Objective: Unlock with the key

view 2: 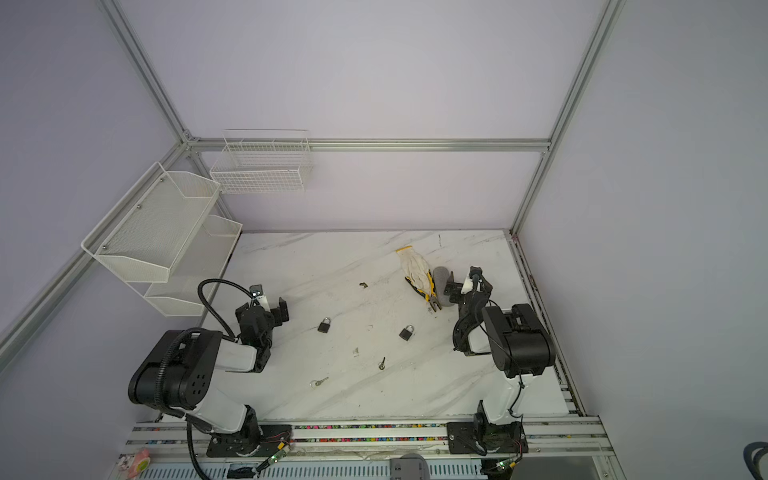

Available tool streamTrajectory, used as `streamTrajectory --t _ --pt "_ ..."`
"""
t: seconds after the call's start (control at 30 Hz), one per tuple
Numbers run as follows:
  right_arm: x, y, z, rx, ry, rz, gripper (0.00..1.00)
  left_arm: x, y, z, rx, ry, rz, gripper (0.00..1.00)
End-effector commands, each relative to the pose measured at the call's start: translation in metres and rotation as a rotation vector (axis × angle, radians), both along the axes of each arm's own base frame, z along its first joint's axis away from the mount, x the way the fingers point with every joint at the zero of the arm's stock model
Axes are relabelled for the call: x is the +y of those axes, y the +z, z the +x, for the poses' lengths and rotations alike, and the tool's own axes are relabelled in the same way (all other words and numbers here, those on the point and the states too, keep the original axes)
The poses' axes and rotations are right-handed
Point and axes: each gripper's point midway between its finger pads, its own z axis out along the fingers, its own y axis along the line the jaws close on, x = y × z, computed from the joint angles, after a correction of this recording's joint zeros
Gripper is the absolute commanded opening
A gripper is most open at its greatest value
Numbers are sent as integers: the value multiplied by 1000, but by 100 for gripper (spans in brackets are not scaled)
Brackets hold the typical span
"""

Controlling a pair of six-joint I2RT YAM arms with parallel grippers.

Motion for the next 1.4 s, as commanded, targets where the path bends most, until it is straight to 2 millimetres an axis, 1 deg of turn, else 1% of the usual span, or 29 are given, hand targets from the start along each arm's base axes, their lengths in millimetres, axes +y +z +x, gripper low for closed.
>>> streamTrajectory --t 0.0,1.17,1.37 --pt "4 15 4 -46 24 -22 97 2 35 17 -118 15 -8 100" --pt "3 16 4 -49 22 -22 97 2 35 17 -118 17 -6 100" --pt "1 17 1 -57 8 -26 97 3 37 16 -123 25 -5 100"
